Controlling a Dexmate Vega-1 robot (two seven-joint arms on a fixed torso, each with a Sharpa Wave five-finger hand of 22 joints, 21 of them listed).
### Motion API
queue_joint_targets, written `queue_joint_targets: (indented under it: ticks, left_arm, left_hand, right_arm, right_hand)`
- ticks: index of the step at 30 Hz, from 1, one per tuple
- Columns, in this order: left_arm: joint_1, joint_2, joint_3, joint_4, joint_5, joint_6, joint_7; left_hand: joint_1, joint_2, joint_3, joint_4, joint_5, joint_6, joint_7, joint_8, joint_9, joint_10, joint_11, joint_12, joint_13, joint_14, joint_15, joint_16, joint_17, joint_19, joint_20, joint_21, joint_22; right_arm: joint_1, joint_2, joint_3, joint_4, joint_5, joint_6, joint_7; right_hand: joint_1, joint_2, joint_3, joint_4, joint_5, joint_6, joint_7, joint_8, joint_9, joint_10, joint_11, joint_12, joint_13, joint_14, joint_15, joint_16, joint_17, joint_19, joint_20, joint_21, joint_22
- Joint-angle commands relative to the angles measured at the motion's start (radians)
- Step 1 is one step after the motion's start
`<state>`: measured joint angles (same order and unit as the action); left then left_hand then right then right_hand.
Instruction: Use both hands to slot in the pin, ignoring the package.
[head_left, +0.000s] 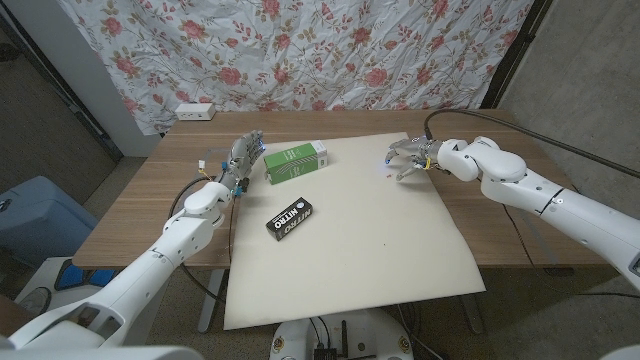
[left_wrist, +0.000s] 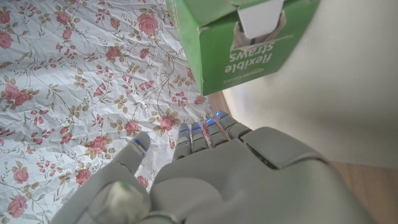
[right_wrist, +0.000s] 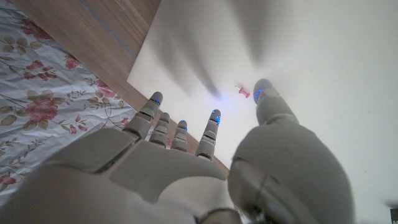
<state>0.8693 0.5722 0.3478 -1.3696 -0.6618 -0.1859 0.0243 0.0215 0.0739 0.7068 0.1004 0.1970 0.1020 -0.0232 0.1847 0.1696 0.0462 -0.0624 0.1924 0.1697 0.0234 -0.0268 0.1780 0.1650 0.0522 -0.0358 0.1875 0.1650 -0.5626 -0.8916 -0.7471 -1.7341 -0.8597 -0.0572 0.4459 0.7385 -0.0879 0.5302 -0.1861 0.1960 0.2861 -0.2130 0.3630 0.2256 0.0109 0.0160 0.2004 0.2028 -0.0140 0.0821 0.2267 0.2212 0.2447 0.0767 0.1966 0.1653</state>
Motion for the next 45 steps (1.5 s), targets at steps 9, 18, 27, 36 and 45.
queue_joint_targets:
  ticks: [9, 18, 27, 36, 45]
  left_arm:
    - [0.023, 0.003, 0.002, -0.019, -0.001, 0.013, 0.016]
    - [0.024, 0.002, 0.004, -0.022, 0.000, 0.017, 0.019]
    - [0.023, 0.002, 0.005, -0.022, -0.001, 0.020, 0.019]
    - [0.025, 0.000, 0.007, -0.022, -0.003, 0.023, 0.018]
    - [0.027, -0.001, 0.007, -0.023, -0.004, 0.023, 0.019]
  left_hand:
    - [0.005, 0.077, 0.006, -0.002, -0.004, 0.008, -0.003, -0.003, 0.002, 0.010, -0.004, -0.001, 0.003, 0.002, -0.004, -0.002, 0.003, 0.006, -0.005, 0.004, 0.005]
    - [0.004, 0.076, 0.008, -0.002, -0.004, 0.008, -0.003, -0.003, 0.003, 0.012, -0.003, -0.001, 0.003, 0.002, -0.005, -0.002, 0.003, 0.006, -0.004, 0.004, 0.005]
    - [0.004, 0.076, 0.008, -0.002, -0.004, 0.010, -0.003, -0.003, 0.003, 0.013, -0.005, -0.001, 0.003, 0.004, -0.003, -0.002, 0.003, 0.006, -0.004, 0.004, 0.005]
    - [0.003, 0.075, 0.009, -0.002, -0.004, 0.010, -0.003, -0.003, 0.003, 0.014, -0.004, -0.001, 0.003, 0.004, -0.004, -0.002, 0.003, 0.007, -0.003, 0.004, 0.005]
    - [0.002, 0.075, 0.009, -0.002, -0.004, 0.012, -0.002, -0.003, 0.003, 0.014, -0.005, -0.002, 0.003, 0.005, -0.003, -0.001, 0.003, 0.008, -0.003, 0.004, 0.006]
  right_arm:
    - [0.018, 0.024, -0.026, 0.039, 0.005, 0.017, -0.010]
    - [0.019, 0.030, -0.034, 0.054, -0.003, 0.019, -0.031]
    - [0.014, 0.033, -0.038, 0.059, -0.013, 0.016, -0.068]
    - [0.005, 0.034, -0.039, 0.069, -0.015, 0.017, -0.102]
    - [-0.003, 0.032, -0.044, 0.085, -0.025, 0.033, -0.156]
  right_hand:
    - [0.018, 0.003, 0.002, 0.010, -0.005, 0.033, 0.000, 0.019, 0.007, 0.014, 0.003, 0.009, 0.001, 0.010, -0.003, 0.012, 0.005, 0.013, 0.002, -0.001, 0.003]
    - [0.027, 0.005, -0.001, 0.013, -0.010, 0.064, 0.000, 0.037, 0.010, 0.027, -0.005, 0.011, 0.001, 0.020, -0.010, 0.017, 0.009, 0.024, -0.002, 0.001, 0.004]
    - [0.048, 0.011, -0.005, 0.014, -0.017, 0.130, -0.001, 0.073, 0.016, 0.051, -0.018, 0.015, 0.001, 0.038, -0.023, 0.025, 0.013, 0.044, -0.010, 0.003, 0.004]
    - [0.078, 0.017, -0.007, 0.012, -0.017, 0.195, -0.002, 0.109, 0.021, 0.074, -0.029, 0.017, 0.001, 0.061, -0.044, 0.035, 0.016, 0.070, -0.023, 0.006, 0.004]
    - [0.102, 0.018, -0.014, 0.012, -0.017, 0.256, -0.004, 0.142, 0.027, 0.105, -0.042, 0.021, 0.000, 0.088, -0.063, 0.046, 0.020, 0.095, -0.030, 0.008, 0.004]
